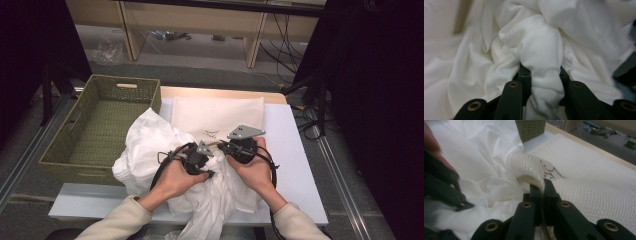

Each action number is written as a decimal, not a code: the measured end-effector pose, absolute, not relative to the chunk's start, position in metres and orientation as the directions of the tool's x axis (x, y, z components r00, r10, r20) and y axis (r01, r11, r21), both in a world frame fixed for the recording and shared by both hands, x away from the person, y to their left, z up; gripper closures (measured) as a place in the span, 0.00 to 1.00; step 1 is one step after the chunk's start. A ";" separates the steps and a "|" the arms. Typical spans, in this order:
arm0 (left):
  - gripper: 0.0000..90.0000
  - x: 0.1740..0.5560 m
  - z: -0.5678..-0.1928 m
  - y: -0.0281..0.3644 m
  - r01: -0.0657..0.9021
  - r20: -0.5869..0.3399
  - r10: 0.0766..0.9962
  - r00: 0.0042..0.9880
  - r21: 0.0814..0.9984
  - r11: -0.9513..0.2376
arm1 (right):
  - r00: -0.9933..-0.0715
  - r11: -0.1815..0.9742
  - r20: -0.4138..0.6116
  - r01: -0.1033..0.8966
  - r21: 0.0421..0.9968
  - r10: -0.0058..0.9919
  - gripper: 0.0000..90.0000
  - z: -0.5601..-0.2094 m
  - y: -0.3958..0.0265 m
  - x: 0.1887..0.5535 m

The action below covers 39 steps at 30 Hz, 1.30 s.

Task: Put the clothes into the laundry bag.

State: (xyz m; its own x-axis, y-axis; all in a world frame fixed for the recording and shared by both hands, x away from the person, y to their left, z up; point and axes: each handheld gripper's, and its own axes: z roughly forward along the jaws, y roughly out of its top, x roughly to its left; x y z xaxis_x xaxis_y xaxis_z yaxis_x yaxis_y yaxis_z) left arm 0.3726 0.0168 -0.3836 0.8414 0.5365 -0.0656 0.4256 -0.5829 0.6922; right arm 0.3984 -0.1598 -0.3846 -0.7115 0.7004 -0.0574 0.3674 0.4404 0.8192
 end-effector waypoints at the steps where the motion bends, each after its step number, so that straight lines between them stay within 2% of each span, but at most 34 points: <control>1: 0.82 0.371 -0.374 0.016 0.411 -0.059 0.530 0.846 0.705 -0.578 | -0.707 0.433 -0.060 0.361 0.826 0.705 0.99 -0.384 -0.160 0.398; 5: 0.82 0.375 -0.364 0.009 0.405 -0.057 0.537 0.841 0.725 -0.557 | -0.691 0.422 -0.063 0.364 0.830 0.720 0.99 -0.379 -0.160 0.396; 8: 0.83 0.390 -0.382 0.005 0.449 -0.080 0.579 0.811 0.720 -0.529 | -0.692 0.424 -0.068 0.359 0.832 0.719 0.99 -0.380 -0.162 0.398; 11: 0.82 0.403 -0.403 0.001 0.472 -0.054 0.629 0.776 0.711 -0.521 | -0.707 0.441 -0.064 0.364 0.820 0.704 0.99 -0.385 -0.158 0.397; 14: 0.78 0.416 -0.418 0.003 0.473 -0.033 0.636 0.771 0.699 -0.536 | -0.725 0.464 -0.068 0.362 0.809 0.686 0.99 -0.389 -0.153 0.396; 16: 0.69 0.416 -0.417 0.006 0.466 -0.042 0.610 0.792 0.687 -0.558 | -0.724 0.463 -0.067 0.365 0.808 0.687 0.99 -0.389 -0.154 0.398; 19: 0.41 0.403 -0.402 0.013 0.436 0.006 0.603 0.798 0.685 -0.583 | -0.712 0.444 -0.051 0.379 0.812 0.701 0.99 -0.388 -0.159 0.400; 21: 0.31 0.391 -0.390 0.019 0.400 0.033 0.578 0.815 0.689 -0.604 | -0.708 0.437 -0.049 0.378 0.816 0.704 0.99 -0.386 -0.161 0.400; 22: 0.27 0.382 -0.381 0.026 0.377 0.045 0.561 0.827 0.696 -0.611 | -0.712 0.443 -0.058 0.368 0.817 0.700 0.99 -0.386 -0.161 0.401; 26: 0.22 0.365 -0.373 0.048 0.355 0.069 0.558 0.827 0.706 -0.613 | -0.706 0.438 -0.051 0.379 0.815 0.706 0.99 -0.385 -0.161 0.399; 28: 0.22 0.368 -0.381 0.054 0.358 0.064 0.540 0.839 0.682 -0.637 | -0.711 0.449 -0.069 0.362 0.817 0.700 0.99 -0.385 -0.160 0.399; 31: 0.29 0.382 -0.397 0.057 0.380 -0.012 0.521 0.854 0.697 -0.608 | -0.703 0.440 -0.054 0.382 0.813 0.709 0.99 -0.385 -0.159 0.398; 34: 0.31 0.398 -0.414 0.057 0.421 -0.030 0.518 0.855 0.623 -0.659 | -0.703 0.441 -0.051 0.385 0.811 0.709 0.99 -0.385 -0.159 0.397; 37: 0.49 0.404 -0.428 0.047 0.476 -0.074 0.542 0.837 0.586 -0.656 | -0.710 0.448 -0.061 0.372 0.813 0.701 0.99 -0.386 -0.159 0.399; 39: 0.70 0.403 -0.432 0.043 0.501 -0.064 0.573 0.817 0.571 -0.650 | -0.712 0.448 -0.054 0.380 0.809 0.700 0.99 -0.387 -0.159 0.399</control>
State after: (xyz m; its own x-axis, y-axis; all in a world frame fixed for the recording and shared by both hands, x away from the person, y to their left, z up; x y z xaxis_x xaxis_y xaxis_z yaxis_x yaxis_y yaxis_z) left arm 0.4034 0.0432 -0.4316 0.8167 0.5735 -0.0640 0.5014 -0.6503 0.5706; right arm 0.3990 -0.1589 -0.3866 -0.7119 0.7002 -0.0535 0.3802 0.4484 0.8089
